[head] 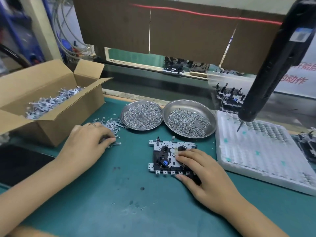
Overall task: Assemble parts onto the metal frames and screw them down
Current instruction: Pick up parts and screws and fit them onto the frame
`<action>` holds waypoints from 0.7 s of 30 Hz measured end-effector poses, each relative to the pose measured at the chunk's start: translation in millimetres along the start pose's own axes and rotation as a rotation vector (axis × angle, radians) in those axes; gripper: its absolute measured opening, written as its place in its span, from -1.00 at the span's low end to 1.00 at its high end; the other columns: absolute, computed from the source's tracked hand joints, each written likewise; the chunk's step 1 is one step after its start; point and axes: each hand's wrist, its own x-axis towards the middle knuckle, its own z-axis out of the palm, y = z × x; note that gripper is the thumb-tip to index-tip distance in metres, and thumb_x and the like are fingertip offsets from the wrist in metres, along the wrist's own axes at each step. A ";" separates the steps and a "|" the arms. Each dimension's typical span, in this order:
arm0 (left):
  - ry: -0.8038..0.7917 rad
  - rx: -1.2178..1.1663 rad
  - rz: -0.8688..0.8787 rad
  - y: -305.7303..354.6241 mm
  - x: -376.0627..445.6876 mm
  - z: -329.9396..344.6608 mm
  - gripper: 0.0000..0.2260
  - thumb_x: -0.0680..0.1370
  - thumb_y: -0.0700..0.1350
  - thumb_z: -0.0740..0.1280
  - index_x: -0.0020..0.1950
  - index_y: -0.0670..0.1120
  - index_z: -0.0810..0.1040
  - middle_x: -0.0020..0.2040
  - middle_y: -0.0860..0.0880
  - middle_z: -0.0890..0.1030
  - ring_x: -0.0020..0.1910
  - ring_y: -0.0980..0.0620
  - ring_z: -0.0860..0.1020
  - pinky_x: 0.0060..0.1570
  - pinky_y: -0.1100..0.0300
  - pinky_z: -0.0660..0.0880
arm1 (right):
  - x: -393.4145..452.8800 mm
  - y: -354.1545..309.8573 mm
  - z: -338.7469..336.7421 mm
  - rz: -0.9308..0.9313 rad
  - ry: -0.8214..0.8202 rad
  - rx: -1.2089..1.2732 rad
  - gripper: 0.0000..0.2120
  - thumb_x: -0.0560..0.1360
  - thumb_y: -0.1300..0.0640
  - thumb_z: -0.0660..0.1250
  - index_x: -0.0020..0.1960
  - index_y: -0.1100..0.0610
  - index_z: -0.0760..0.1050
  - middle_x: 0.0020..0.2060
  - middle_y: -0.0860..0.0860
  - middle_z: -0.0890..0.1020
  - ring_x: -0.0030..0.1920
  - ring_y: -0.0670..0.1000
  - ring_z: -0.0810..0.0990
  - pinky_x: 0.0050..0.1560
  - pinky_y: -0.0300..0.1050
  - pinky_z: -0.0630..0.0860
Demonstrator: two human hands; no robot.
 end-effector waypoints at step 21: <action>-0.062 -0.257 0.726 77.5 -5.8 4.1 -0.88 0.52 -0.27 0.30 -0.13 -0.09 0.59 -0.21 0.08 0.57 -0.21 0.15 0.49 -0.12 0.31 0.35 | 11.0 -0.5 -4.2 -0.025 0.304 0.217 -0.71 0.58 0.12 0.19 0.20 0.21 0.55 0.15 0.01 0.59 0.19 0.05 0.52 0.24 -0.03 0.41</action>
